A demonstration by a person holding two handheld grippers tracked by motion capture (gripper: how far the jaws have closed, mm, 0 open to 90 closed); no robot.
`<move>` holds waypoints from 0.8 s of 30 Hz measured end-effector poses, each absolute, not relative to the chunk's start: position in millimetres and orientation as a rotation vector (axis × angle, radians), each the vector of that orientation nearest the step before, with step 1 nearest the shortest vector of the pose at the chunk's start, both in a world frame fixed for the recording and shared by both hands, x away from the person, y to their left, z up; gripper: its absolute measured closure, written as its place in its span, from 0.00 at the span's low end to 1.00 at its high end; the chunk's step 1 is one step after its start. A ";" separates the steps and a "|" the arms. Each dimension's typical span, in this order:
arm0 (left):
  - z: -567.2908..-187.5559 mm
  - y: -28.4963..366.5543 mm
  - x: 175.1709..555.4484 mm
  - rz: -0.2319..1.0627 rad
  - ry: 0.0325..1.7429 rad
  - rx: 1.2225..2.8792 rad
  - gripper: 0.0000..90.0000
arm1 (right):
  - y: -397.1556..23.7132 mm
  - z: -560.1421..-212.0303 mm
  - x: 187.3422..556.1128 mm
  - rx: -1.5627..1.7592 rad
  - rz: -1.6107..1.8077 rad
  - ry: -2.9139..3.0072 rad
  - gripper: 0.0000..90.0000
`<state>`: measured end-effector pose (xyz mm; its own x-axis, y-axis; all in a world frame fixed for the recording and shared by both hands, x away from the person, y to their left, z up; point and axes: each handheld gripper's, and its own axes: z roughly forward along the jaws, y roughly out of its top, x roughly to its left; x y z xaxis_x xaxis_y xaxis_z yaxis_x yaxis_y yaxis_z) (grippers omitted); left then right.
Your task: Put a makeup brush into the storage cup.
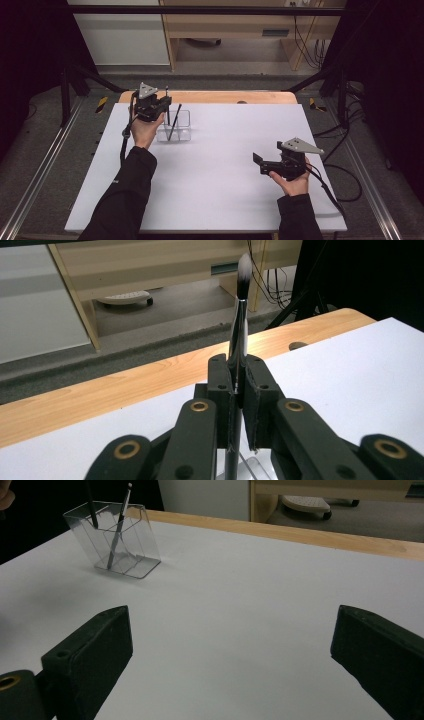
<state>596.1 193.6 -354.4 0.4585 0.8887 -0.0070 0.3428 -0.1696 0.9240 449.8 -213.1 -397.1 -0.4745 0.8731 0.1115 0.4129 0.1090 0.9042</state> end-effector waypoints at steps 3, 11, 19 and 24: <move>-359.5 193.8 596.3 0.694 1.068 1.736 0.92 | -212.8 -397.2 449.8 1.249 1.341 1.939 0.04; -371.9 194.9 596.0 0.682 1.080 1.746 0.92 | -211.8 -398.0 450.1 1.251 1.338 1.945 0.04; -381.3 194.7 594.7 0.669 1.089 1.753 0.92 | -211.3 -398.3 450.2 1.252 1.338 1.944 0.04; -386.8 194.8 592.2 0.667 1.089 1.768 0.92 | -210.9 -398.5 450.2 1.251 1.338 1.947 0.04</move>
